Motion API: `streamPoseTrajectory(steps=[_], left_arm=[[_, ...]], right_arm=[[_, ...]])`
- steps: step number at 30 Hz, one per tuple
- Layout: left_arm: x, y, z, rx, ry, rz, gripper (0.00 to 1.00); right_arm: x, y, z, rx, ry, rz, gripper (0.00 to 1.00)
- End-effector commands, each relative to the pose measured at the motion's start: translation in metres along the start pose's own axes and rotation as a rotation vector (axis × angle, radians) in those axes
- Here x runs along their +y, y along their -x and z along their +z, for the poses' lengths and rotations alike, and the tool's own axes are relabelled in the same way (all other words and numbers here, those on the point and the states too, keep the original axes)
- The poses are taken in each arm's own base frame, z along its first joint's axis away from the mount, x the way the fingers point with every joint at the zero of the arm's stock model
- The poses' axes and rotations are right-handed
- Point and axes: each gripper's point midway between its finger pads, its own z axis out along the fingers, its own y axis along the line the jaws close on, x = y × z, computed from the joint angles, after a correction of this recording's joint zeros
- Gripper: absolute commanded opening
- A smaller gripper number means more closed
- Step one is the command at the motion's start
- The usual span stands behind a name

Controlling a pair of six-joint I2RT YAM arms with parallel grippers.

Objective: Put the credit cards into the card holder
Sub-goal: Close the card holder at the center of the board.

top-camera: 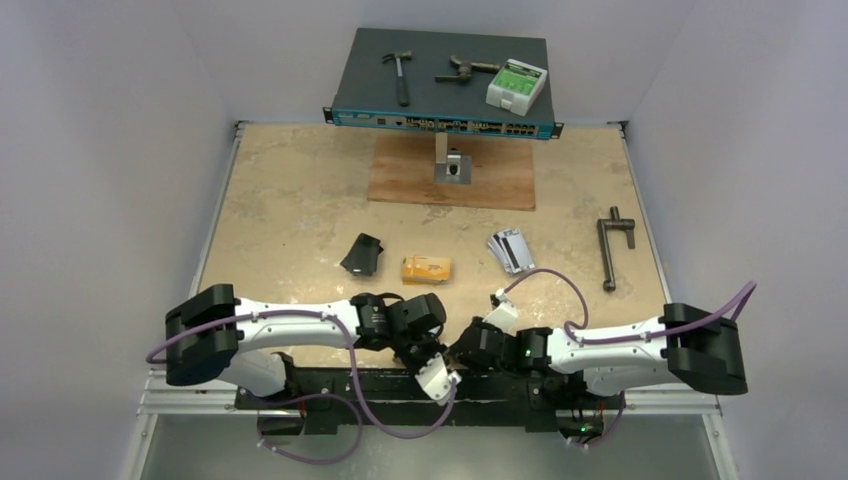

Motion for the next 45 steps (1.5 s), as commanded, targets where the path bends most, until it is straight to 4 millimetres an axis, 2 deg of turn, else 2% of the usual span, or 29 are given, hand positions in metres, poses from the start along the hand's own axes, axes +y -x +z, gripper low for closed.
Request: streamPoseTrajectory(steps=[1,5,9,11,16,22,26,28,30,31,32,34,39,43,45], left_arm=[[0.015,0.012,-0.001,-0.031,0.041,-0.005,0.04],[0.032,0.032,-0.012,-0.046,0.058,-0.016,0.04],[0.055,0.058,-0.041,-0.023,0.049,-0.076,0.06],[0.059,0.061,-0.053,-0.007,0.068,-0.09,0.06],[0.048,0.051,-0.085,0.045,0.108,-0.128,0.07],[0.054,0.052,-0.138,0.019,0.253,-0.159,0.1],[0.026,0.019,-0.148,0.039,0.297,-0.211,0.1],[0.006,0.0,-0.146,0.056,0.3,-0.238,0.1],[-0.021,-0.02,-0.131,0.085,0.259,-0.26,0.1],[-0.027,-0.029,-0.123,0.098,0.254,-0.263,0.12],[-0.017,-0.019,-0.112,0.039,0.235,-0.022,0.18],[-0.026,-0.024,-0.093,0.024,0.17,0.048,0.19],[-0.01,-0.016,-0.066,-0.016,0.125,-0.003,0.19],[0.011,-0.01,-0.055,-0.045,0.164,-0.006,0.18],[0.018,-0.006,-0.051,-0.058,0.17,-0.031,0.18]], right_arm=[[-0.005,0.01,0.0,-0.054,-0.022,0.014,0.0],[-0.008,0.011,0.002,-0.072,-0.073,-0.023,0.0],[-0.01,0.01,0.006,-0.071,-0.096,-0.039,0.0],[-0.01,0.01,0.005,-0.074,-0.09,-0.027,0.0],[-0.011,0.02,-0.003,-0.104,-0.088,-0.005,0.0],[-0.014,0.024,-0.006,-0.121,-0.103,-0.011,0.0],[-0.014,0.024,-0.006,-0.122,-0.106,-0.011,0.0],[-0.015,0.024,-0.006,-0.122,-0.106,-0.008,0.0],[-0.015,0.024,-0.006,-0.12,-0.107,-0.003,0.0],[-0.016,0.024,-0.005,-0.118,-0.106,-0.001,0.0],[-0.015,0.023,-0.005,-0.117,-0.1,0.002,0.0],[-0.012,0.024,-0.005,-0.119,-0.088,0.003,0.0],[0.006,0.028,-0.01,-0.136,-0.047,-0.012,0.0],[0.021,0.032,-0.015,-0.15,-0.009,-0.021,0.01],[0.022,0.034,-0.017,-0.153,0.001,-0.018,0.02]])
